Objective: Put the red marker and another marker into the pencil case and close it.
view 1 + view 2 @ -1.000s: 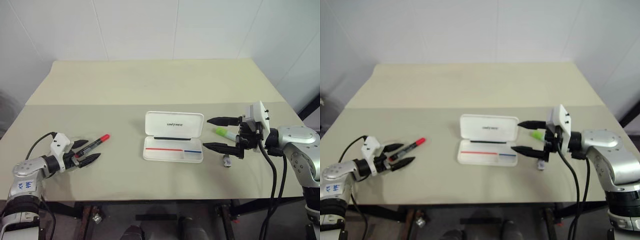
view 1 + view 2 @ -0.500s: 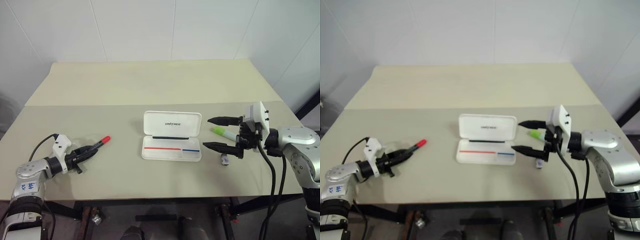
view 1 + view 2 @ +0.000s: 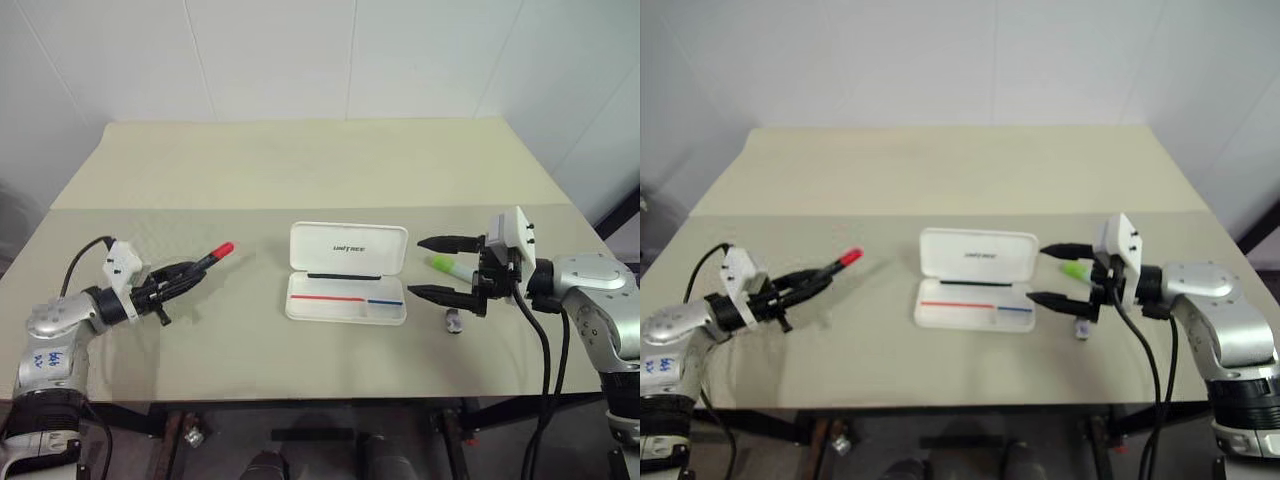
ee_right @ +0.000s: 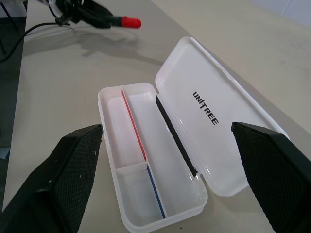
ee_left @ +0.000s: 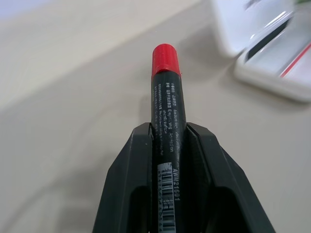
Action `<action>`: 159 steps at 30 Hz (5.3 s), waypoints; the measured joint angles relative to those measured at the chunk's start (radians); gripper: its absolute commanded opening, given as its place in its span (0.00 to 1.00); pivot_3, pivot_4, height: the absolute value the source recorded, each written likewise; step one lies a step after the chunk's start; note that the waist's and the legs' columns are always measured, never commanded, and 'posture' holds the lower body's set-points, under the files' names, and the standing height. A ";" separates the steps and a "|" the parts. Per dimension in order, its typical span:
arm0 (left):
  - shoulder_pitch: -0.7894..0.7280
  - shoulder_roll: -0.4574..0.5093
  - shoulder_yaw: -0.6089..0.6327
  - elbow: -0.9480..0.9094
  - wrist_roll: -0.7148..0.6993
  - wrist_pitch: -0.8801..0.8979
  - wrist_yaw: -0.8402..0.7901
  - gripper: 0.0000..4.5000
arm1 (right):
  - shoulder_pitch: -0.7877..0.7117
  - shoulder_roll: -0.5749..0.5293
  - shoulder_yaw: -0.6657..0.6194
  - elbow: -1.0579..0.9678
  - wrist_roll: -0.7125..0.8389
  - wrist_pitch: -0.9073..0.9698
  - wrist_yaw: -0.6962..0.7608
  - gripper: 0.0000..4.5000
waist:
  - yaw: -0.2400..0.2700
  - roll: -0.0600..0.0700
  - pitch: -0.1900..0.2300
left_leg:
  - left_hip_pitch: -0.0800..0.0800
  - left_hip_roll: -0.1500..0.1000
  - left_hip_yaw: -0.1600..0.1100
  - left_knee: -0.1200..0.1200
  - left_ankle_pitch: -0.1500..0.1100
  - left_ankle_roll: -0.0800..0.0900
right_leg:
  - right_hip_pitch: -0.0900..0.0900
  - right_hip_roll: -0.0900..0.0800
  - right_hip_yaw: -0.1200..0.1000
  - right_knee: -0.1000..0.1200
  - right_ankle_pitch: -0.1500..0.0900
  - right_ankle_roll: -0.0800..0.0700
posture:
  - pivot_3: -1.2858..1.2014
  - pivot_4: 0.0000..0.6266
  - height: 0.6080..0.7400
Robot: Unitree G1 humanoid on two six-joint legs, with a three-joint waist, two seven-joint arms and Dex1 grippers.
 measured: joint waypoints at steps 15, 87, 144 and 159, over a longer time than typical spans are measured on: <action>-0.246 -0.104 -0.252 -0.208 -0.064 0.178 -0.138 0.14 | 0.059 0.007 -0.025 -0.045 -0.001 -0.080 -0.007 1.00 | 0.014 -0.001 0.001 | -0.001 -0.001 0.000 0.002 0.000 0.000 | 0.001 0.000 0.001 -0.001 0.000 0.001 | 0.52 0.24 1.00; -0.286 -0.084 -0.175 -0.152 -0.074 0.233 -0.263 1.00 | -0.063 -0.026 -0.011 0.541 -0.162 -0.172 -0.001 1.00 | -0.002 -0.003 0.002 | 0.001 -0.001 0.004 0.004 -0.001 0.002 | 0.001 0.001 0.004 0.000 0.001 0.002 | 0.52 0.24 1.00; -0.228 -0.022 -0.174 -0.170 -0.091 0.188 -0.244 1.00 | -0.186 -0.015 -0.072 0.601 -0.214 -0.251 0.138 0.24 | -0.026 -0.002 0.003 | 0.001 -0.001 0.008 0.003 -0.001 0.002 | 0.000 0.001 0.008 0.003 0.002 0.004 | 0.52 0.24 1.00; -0.197 -0.022 -0.180 -0.057 -0.049 0.094 -0.282 1.00 | -0.092 0.061 0.216 -0.098 -0.096 0.200 0.005 0.24 | -0.002 -0.003 0.003 | -0.001 -0.001 0.008 0.013 -0.002 0.003 | 0.000 0.001 0.008 0.002 0.002 0.003 | 0.52 0.24 1.00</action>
